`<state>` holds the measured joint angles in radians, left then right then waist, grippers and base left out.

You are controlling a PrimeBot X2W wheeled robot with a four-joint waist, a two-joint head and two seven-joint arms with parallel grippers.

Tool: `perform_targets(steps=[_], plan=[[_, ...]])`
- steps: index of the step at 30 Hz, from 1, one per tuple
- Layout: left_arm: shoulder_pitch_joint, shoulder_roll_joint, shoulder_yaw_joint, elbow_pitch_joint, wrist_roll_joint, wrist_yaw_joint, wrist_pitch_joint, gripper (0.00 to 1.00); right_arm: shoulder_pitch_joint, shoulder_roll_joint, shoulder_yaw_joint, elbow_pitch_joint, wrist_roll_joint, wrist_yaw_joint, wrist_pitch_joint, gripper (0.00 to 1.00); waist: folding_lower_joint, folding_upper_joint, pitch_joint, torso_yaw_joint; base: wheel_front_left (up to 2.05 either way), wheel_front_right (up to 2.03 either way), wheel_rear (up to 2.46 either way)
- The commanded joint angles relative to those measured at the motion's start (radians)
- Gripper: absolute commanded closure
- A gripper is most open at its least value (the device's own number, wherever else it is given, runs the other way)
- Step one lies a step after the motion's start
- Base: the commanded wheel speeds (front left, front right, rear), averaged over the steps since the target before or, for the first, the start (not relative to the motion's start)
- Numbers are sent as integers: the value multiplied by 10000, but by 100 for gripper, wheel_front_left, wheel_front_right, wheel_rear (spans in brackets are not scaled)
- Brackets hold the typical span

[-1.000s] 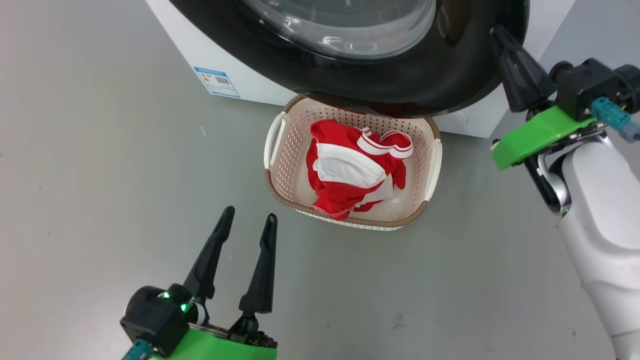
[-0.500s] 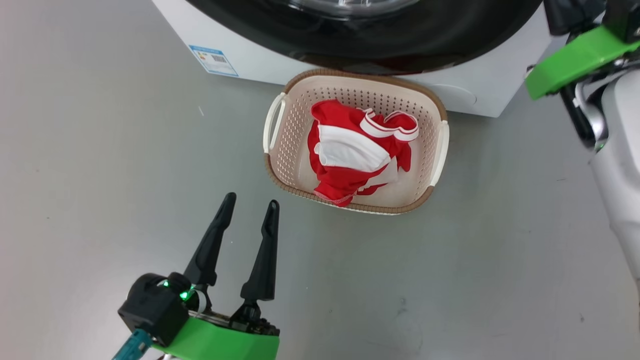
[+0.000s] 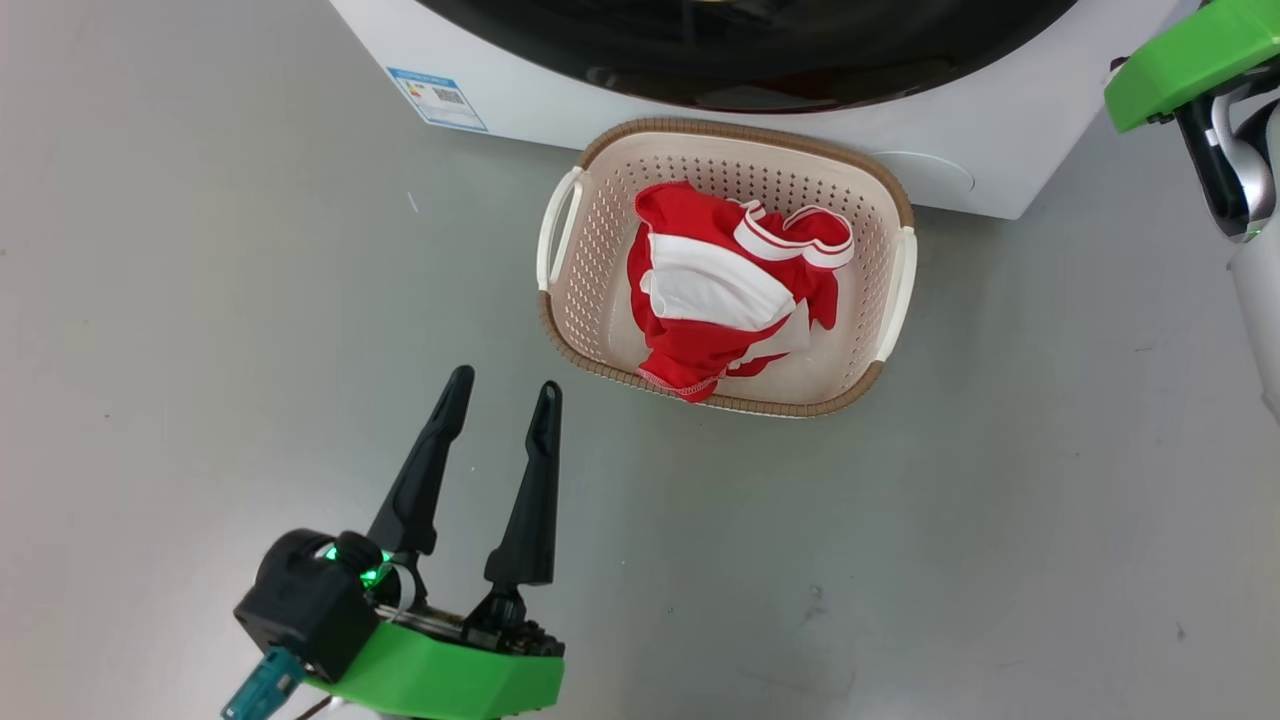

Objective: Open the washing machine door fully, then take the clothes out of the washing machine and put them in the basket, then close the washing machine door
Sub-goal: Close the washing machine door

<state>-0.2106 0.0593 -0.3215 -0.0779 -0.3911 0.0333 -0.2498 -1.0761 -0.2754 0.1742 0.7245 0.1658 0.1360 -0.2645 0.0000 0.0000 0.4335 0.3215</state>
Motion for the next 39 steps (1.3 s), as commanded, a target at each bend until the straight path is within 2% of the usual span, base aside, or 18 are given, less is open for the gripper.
perform_targets(steps=[1, 6, 19, 21, 22, 23, 39], plan=[[-201, 86, 370, -237, 18, -79, -119, 0, -347, -12, -84, -121, -80, -53, 28, 100, 0, 0, 6, 6, 0, 0, 0], [-196, 43, 402, -162, -11, -101, -120, 0, -188, 74, -141, -164, -121, -53, 28, 100, 0, 0, -61, -71, 0, 0, 0], [-31, 104, 575, -20, 156, -134, -120, 0, 1610, 1041, 268, -1194, 194, -53, 28, 100, 0, 0, -869, -930, 0, 0, 0], [11, 130, 609, -10, 167, -123, -120, 0, 1916, 1143, 217, -1552, 204, -53, 28, 54, 0, 0, -986, -1095, 0, 0, 0], [32, 142, 609, 8, 168, -131, -120, 0, 2094, 1200, 214, -1709, 198, -53, 28, 3, 0, 0, -1052, -1174, 0, 0, 0], [50, 153, 613, 25, 172, -134, -120, 0, 2271, 1258, 208, -1866, 187, -53, 28, 0, 0, 0, -1119, -1255, 0, 0, 0], [428, 238, 934, 177, 501, 74, -120, 0, 5498, 2046, -234, -4291, -131, -53, 28, 0, 0, 0, -2311, -2424, 0, 0, 0]])
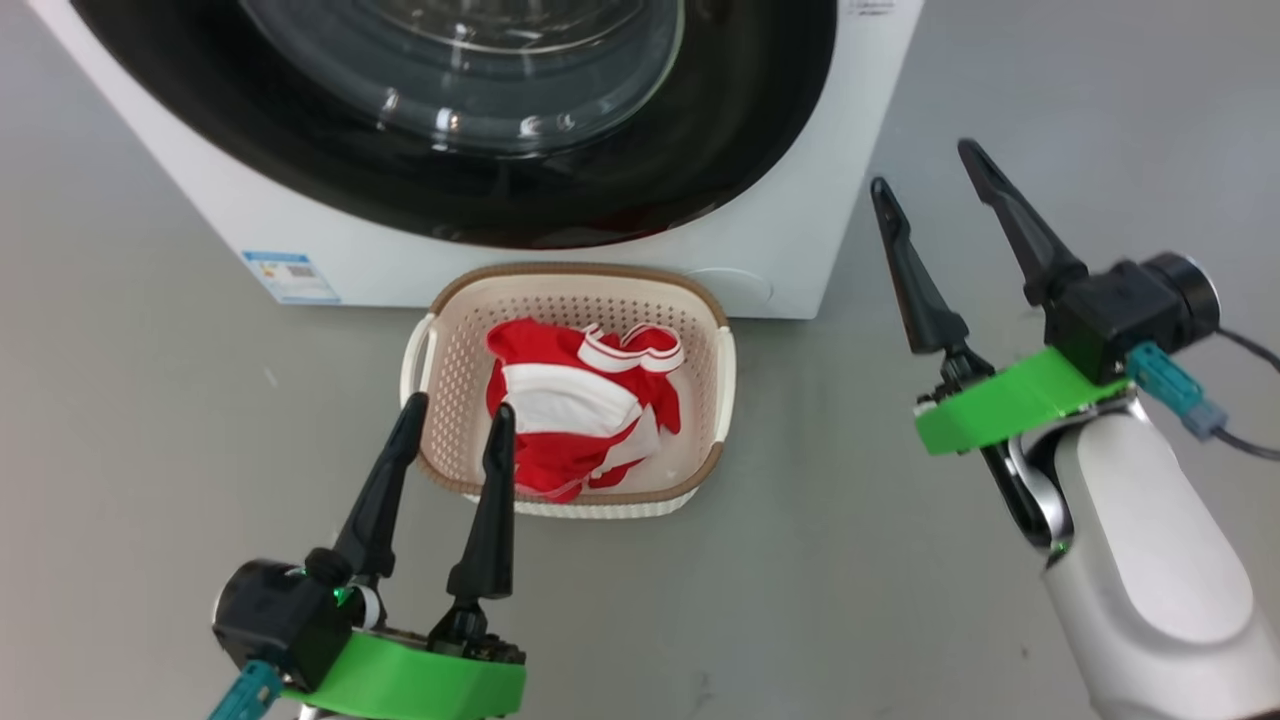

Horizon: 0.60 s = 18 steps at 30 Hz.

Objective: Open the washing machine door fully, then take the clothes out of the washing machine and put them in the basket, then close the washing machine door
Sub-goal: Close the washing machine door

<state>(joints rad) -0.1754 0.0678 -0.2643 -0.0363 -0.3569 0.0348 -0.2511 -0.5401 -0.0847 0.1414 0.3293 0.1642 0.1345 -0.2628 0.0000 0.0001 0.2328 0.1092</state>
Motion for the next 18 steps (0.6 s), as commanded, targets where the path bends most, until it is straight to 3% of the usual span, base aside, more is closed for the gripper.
perform_targets(steps=[1, 9, 18], plan=[[112, 152, 411, -245, 203, 67, -107, 0, 337, 162, 13, -487, -154, -38, 10, 0, 0, -1, -366, -358, 0, 0, 0], [443, 86, 812, -294, 648, 63, -107, 0, 2102, 313, -855, -1510, -326, -38, 10, 0, 0, -1, -910, -742, 0, 0, 0], [897, 1, 1217, -125, 1037, -121, -107, 0, 3348, 341, -1099, -2230, -220, -38, 10, 0, 0, -1, -1412, -968, 0, 0, 0]])
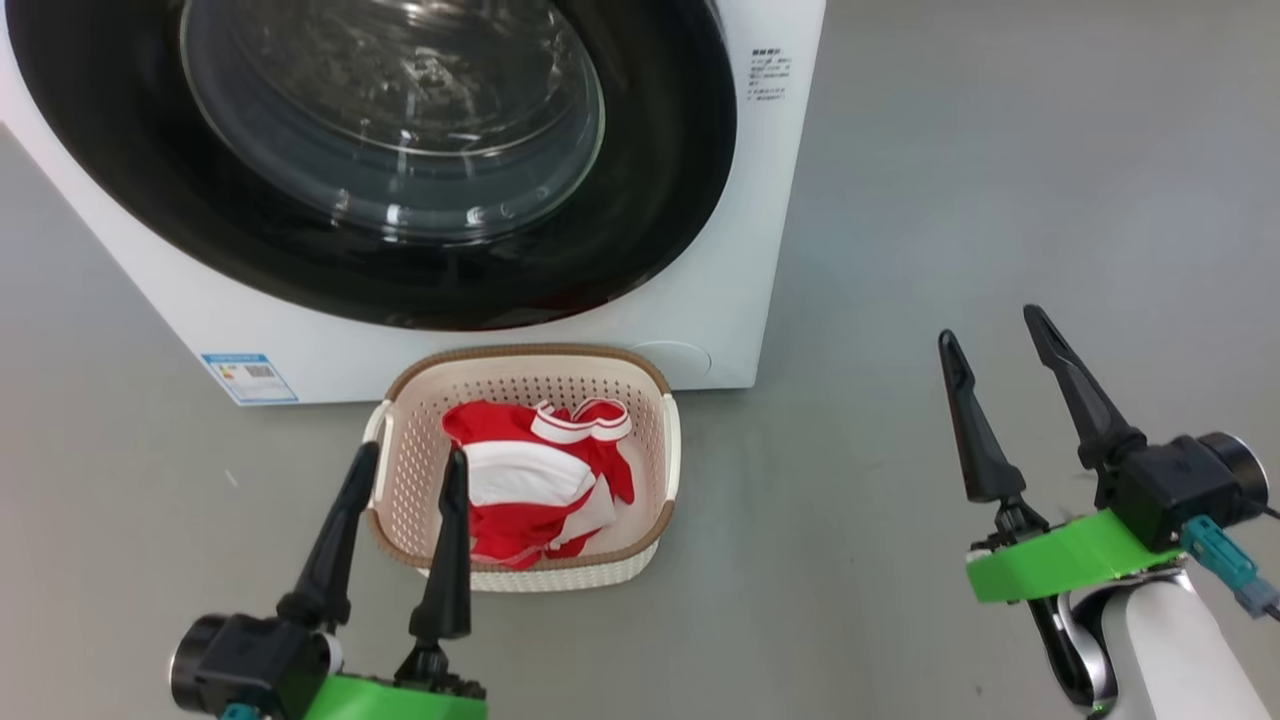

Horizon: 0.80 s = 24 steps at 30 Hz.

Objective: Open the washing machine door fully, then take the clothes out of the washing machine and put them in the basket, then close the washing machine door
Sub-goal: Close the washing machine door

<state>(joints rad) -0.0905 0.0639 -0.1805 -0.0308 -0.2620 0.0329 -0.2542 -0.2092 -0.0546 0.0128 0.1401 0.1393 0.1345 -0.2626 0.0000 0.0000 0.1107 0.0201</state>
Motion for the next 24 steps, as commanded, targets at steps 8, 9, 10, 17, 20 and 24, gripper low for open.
perform_targets(steps=[8, 9, 10, 17, 20, 24], plan=[[493, -35, 565, -189, 172, -111, -76, 0, 1110, 42, -27, -1082, 29, -38, 8, 0, 0, 0, -647, -62, 0, 0, 0], [554, -42, 589, -188, 182, -112, -76, 0, 1276, 42, -54, -1174, 34, -38, 8, 0, 0, 0, -711, -67, 0, 0, 0], [617, -49, 601, -188, 194, -120, -76, 0, 1440, 42, -73, -1267, 41, -38, 8, 0, 0, 0, -749, -72, 0, 0, 0], [1029, -28, 701, -103, 298, -281, -76, 0, 2447, 42, -203, -1680, 0, -38, 8, 0, 0, 0, -1074, -151, 0, 0, 0], [1165, 18, 807, -92, 483, -206, -76, 0, 2679, 42, -232, -1791, -36, -38, 8, 0, 0, 0, -1140, -265, 0, 0, 0], [1344, -6, 832, -134, 553, -136, -76, 0, 2825, 43, -345, -1908, -35, -38, 8, 0, 0, 0, -1215, -345, 0, 0, 0]])
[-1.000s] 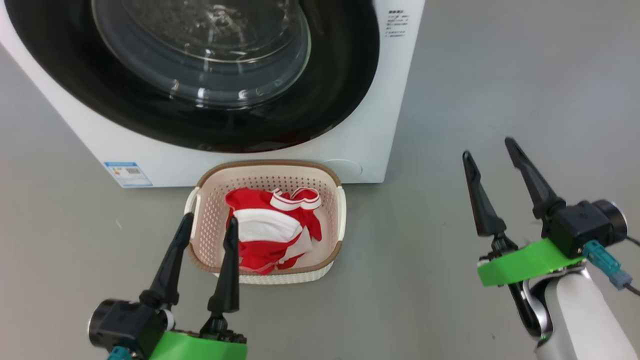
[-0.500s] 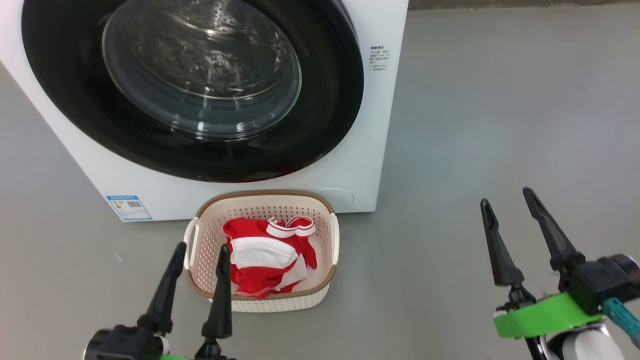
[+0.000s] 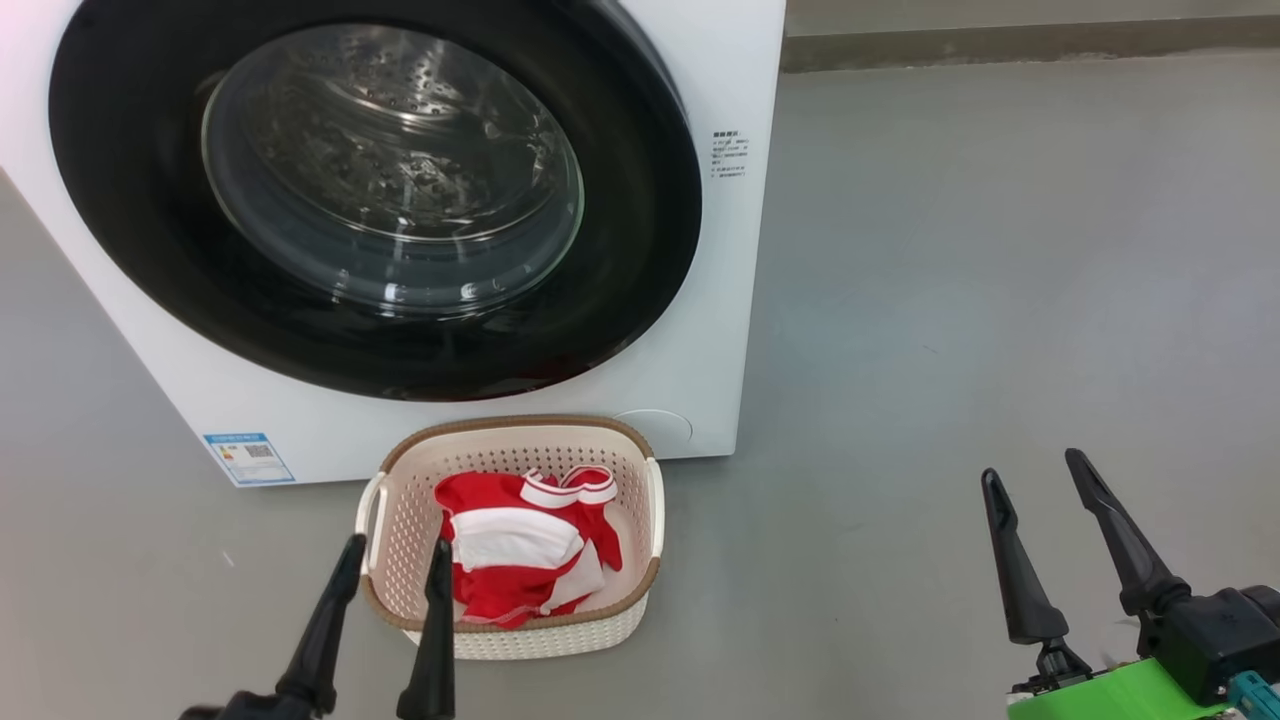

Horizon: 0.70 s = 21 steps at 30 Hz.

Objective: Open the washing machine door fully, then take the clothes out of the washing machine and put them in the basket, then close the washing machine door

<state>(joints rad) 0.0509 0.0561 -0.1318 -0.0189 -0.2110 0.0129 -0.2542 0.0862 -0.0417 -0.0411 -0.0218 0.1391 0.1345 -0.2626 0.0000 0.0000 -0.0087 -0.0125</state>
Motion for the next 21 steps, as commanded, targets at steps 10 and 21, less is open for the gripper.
perform_targets(steps=[10, 21], plan=[[14, 31, 438, -159, 43, 44, -76, 0, -17, -86, 118, -410, -7, -38, 8, 0, 0, 0, -90, 27, 0, 0, 0], [6, 5, 491, -111, 31, -25, -76, 0, -2, -86, 152, -357, 64, -38, 8, 0, 0, 0, -132, 117, 0, 0, 0]])
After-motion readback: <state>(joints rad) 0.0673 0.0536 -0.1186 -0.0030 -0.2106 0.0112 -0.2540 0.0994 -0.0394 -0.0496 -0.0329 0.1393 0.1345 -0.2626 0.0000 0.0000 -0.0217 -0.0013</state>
